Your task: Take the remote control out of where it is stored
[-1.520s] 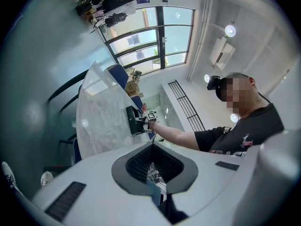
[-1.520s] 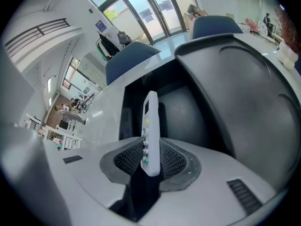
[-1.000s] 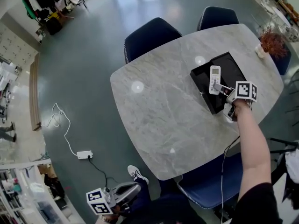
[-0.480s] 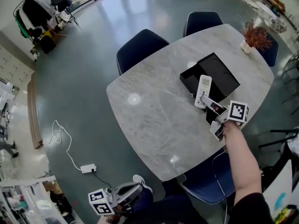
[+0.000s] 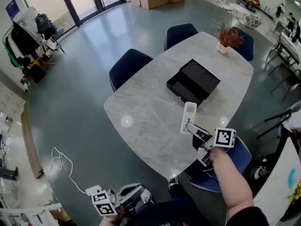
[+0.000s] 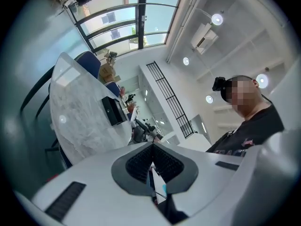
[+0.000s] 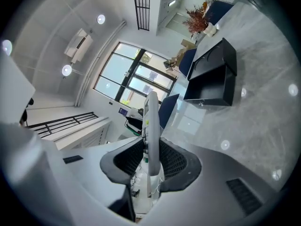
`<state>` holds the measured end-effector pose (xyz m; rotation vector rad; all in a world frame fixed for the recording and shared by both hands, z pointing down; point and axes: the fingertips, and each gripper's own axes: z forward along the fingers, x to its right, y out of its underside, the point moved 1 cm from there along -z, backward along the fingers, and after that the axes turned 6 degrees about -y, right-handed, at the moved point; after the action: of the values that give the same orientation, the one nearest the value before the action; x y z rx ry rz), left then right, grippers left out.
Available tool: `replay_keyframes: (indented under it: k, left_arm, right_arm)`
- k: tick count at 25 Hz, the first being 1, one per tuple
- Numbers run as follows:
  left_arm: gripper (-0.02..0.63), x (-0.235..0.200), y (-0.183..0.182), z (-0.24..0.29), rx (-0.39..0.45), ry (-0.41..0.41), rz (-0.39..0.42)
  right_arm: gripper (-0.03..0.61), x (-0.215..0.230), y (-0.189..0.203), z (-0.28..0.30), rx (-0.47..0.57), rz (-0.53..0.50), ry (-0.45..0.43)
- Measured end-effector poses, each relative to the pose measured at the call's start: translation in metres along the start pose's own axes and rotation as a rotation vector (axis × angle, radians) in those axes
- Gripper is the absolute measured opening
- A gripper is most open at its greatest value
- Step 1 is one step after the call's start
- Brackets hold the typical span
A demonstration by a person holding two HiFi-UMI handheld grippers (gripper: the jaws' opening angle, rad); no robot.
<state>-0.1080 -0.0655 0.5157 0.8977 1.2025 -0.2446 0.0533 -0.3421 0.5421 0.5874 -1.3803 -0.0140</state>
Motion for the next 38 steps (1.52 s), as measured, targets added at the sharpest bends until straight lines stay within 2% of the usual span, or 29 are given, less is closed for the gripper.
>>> replay_keyframes:
  k: [7,16,23,30,38]
  left_arm:
    - [0.006,0.022,0.007,-0.042,-0.040,0.068,0.044]
    - [0.006,0.035,0.021,-0.086,-0.086,0.133,0.089]
    - [0.006,0.052,0.049,-0.109,-0.175,0.210,0.111]
    - [0.006,0.059,0.080,-0.125,-0.252,0.245,0.089]
    - [0.006,0.074,0.090,-0.123,-0.259,0.286,0.097]
  right_arm:
    - [0.112,-0.058,0.097,-0.041,0.039,0.046,0.013]
    - [0.112,-0.115,0.212,-0.068,0.064,0.045,-0.009]
    - [0.113,-0.149,0.294,-0.098,0.111,0.042,0.014]
    - [0.112,-0.172,0.344,-0.123,0.161,0.046,0.025]
    - [0.112,-0.192,0.374,-0.138,0.160,0.043,0.000]
